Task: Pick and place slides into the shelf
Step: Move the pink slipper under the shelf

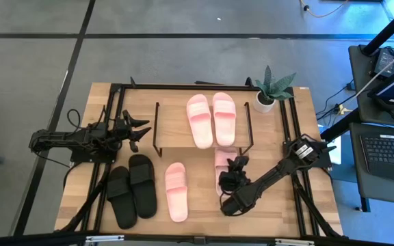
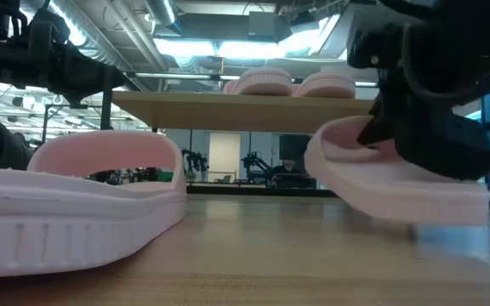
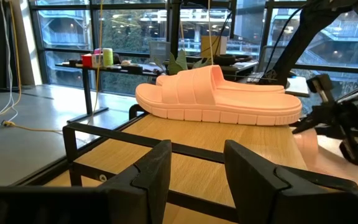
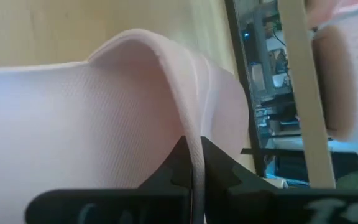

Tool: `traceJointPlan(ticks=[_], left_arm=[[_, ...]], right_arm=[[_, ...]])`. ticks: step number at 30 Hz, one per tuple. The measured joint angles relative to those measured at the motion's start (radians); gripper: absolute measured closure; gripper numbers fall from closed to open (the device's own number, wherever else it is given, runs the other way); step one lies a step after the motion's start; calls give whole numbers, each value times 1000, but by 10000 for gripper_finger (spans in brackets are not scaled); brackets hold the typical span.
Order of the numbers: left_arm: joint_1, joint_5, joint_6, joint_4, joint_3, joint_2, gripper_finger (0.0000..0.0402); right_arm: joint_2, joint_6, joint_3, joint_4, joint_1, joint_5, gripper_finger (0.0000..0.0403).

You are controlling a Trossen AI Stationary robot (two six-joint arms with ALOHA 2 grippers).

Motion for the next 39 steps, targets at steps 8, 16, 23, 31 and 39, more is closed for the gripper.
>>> traceJointPlan(ticks=[8, 16, 23, 31, 39], left_arm=[[0, 0, 0, 0, 0, 0, 261], [0, 0, 0, 0, 0, 0, 261], [0, 0, 0, 0, 0, 0, 261], [0, 0, 0, 0, 0, 0, 260], [0, 0, 1, 0, 0, 0, 260]], right_arm=[[-1, -138, -1, 51, -44, -80, 391], [-3, -150, -33, 84, -76, -88, 385], [-10, -151, -99, 142, -75, -80, 324], [-8, -136, -95, 141, -73, -83, 284], [-1, -176, -37, 133, -71, -91, 232]])
